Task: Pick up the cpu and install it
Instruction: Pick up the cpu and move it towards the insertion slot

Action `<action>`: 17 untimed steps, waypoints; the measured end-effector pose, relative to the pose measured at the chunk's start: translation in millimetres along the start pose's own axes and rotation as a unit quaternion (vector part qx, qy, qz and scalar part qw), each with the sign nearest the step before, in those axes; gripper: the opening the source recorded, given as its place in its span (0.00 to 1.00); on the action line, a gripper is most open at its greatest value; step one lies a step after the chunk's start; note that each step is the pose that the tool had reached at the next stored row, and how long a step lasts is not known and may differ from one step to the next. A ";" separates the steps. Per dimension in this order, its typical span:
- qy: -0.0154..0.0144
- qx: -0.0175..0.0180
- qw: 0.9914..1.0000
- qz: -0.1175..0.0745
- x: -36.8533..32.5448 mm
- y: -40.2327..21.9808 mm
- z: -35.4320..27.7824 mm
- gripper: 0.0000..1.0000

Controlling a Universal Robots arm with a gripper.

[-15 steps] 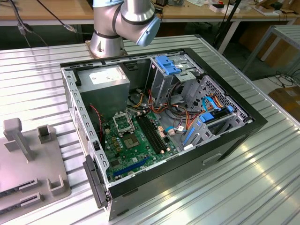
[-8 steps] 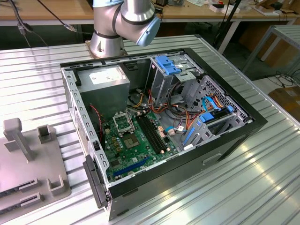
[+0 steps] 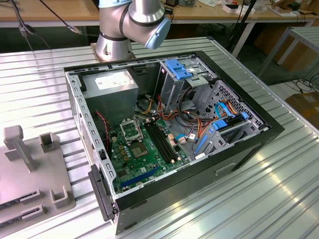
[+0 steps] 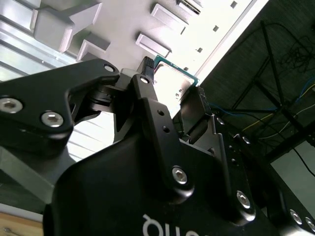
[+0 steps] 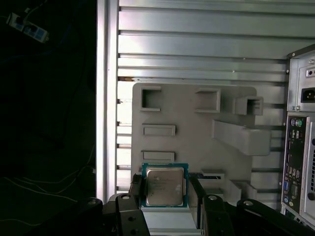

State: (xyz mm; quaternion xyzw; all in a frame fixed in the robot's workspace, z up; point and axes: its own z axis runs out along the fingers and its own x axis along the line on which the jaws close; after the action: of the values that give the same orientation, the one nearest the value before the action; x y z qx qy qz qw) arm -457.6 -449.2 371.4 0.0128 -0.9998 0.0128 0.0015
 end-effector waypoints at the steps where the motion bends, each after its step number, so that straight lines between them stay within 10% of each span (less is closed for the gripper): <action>1: 0.000 0.000 1.000 0.000 -0.3 0.0 0.0 0.47; 17: 0.000 0.000 1.000 0.000 -6.4 -0.1 0.0 0.47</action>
State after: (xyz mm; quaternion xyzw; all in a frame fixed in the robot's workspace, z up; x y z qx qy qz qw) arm -451.2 -449.1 371.3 0.0128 -0.9998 0.0127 0.0014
